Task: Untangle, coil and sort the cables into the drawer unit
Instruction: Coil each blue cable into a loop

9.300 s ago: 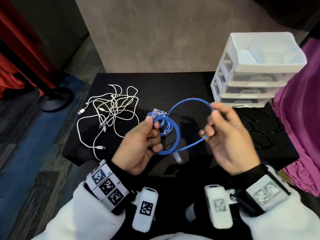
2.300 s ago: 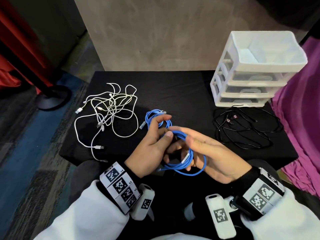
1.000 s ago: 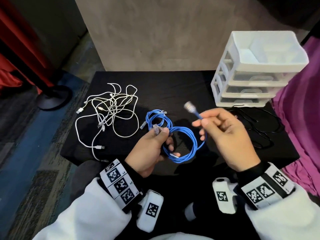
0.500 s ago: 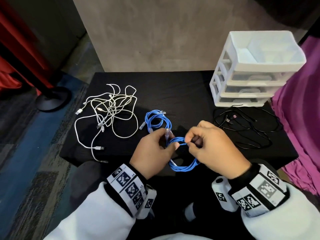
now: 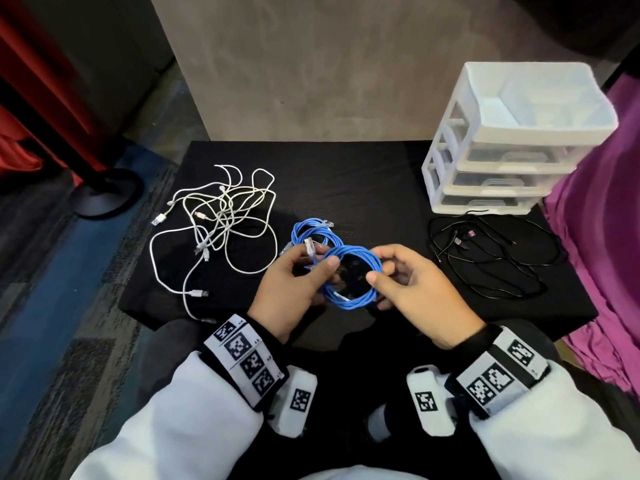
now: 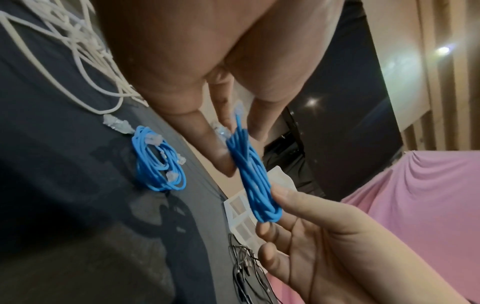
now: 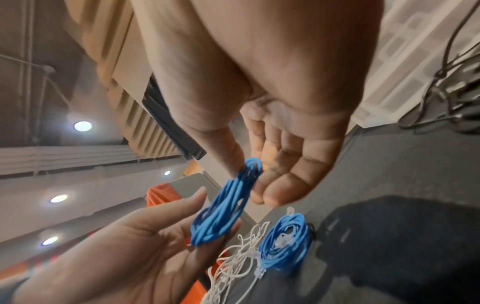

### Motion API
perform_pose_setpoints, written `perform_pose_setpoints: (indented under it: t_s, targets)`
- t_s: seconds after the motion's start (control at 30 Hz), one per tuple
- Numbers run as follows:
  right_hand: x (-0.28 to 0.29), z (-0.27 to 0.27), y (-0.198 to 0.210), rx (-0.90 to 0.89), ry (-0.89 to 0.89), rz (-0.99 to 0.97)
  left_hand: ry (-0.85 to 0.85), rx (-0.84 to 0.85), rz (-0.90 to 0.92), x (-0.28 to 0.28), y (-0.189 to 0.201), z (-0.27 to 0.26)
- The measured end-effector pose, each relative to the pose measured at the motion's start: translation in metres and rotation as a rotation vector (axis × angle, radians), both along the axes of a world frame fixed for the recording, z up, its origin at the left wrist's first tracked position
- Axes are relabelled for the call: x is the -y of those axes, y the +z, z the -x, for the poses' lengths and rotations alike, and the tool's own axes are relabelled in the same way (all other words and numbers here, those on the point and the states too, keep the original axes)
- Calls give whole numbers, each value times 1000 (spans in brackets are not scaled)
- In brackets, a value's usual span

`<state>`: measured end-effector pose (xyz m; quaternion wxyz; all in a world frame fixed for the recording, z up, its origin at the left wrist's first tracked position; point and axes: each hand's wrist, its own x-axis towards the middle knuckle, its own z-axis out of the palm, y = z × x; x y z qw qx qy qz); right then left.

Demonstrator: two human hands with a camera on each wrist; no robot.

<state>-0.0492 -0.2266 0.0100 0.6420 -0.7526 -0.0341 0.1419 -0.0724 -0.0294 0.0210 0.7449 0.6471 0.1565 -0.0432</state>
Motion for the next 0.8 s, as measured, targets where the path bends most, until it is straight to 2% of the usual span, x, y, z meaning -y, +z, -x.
perform_pose_setpoints:
  t_s: [0.13, 0.27, 0.4, 0.5, 0.63, 0.8]
  targets:
    - [-12, -23, -8, -70, -151, -82, 39, -72, -31, -6, -14, -17]
    - [-27, -63, -22, -97, -223, -128, 81, -35, -144, -16, -16, -47]
    - [-40, -92, -42, -139, -215, -34, -14, -37, -366, -25, -21, -70]
    - [-43, -92, -54, -179, -147, 102, -38, -80, -392, -28, -26, -71]
    - [-30, -77, -57, -142, -166, 100, 89, -26, -455, -42, -32, -61]
    - [3, -45, -52, -90, -144, 109, 123, 12, -601, -63, -46, -36]
